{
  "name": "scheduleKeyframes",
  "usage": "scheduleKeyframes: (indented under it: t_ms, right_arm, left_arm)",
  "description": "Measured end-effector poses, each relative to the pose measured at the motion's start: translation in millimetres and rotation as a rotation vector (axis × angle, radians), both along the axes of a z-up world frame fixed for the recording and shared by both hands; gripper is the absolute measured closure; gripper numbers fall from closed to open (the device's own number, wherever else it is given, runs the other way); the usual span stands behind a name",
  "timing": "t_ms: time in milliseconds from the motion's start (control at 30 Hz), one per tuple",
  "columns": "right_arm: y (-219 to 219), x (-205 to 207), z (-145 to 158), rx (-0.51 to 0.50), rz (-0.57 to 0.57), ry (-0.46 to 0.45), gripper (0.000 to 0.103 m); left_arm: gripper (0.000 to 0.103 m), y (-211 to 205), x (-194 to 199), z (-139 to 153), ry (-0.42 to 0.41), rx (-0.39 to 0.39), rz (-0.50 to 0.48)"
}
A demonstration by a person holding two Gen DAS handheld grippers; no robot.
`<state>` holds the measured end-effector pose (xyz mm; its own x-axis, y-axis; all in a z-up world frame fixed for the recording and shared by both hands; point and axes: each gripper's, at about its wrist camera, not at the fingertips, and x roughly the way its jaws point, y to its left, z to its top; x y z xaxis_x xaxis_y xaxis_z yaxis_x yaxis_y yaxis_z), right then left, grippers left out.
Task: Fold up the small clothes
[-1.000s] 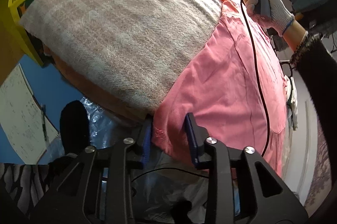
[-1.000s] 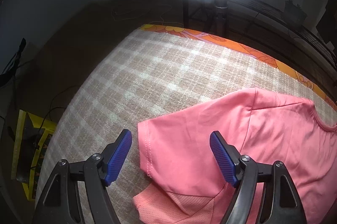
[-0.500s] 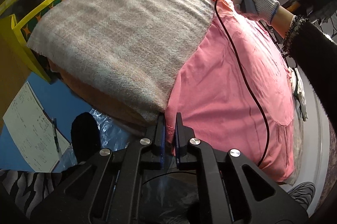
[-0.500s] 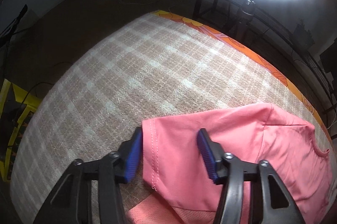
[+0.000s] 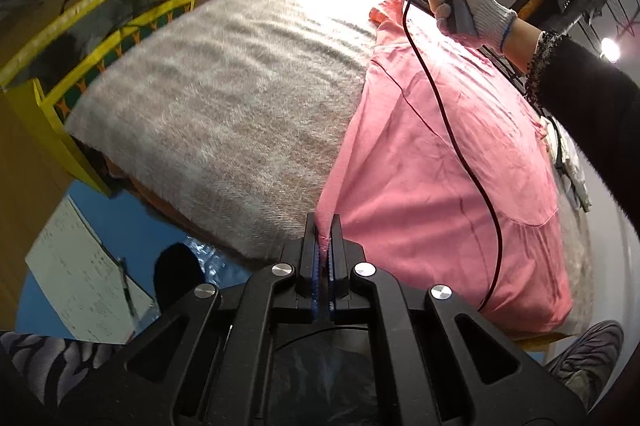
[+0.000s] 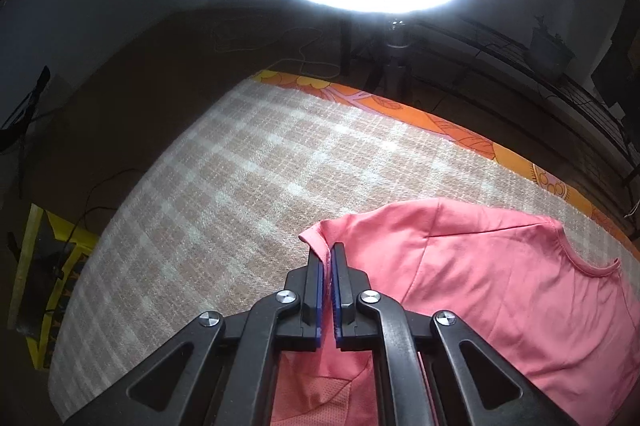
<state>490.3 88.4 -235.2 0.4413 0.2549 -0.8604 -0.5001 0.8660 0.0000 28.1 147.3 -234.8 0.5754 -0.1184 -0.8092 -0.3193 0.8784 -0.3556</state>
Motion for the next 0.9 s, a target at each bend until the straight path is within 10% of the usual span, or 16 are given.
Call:
scheduleKeyframes:
  t_ms: [400, 900]
  right_arm:
    - [-44, -12, 34, 0.098, 0.014, -0.047, 0.102]
    - [-234, 17, 26, 0.18, -0.185, -0.046, 0.102]
  left_arm:
    - [0.103, -42, 3, 26, -0.071, 0.128, -0.104]
    - [0.103, -166, 17, 24, -0.053, 0.136, -0.446]
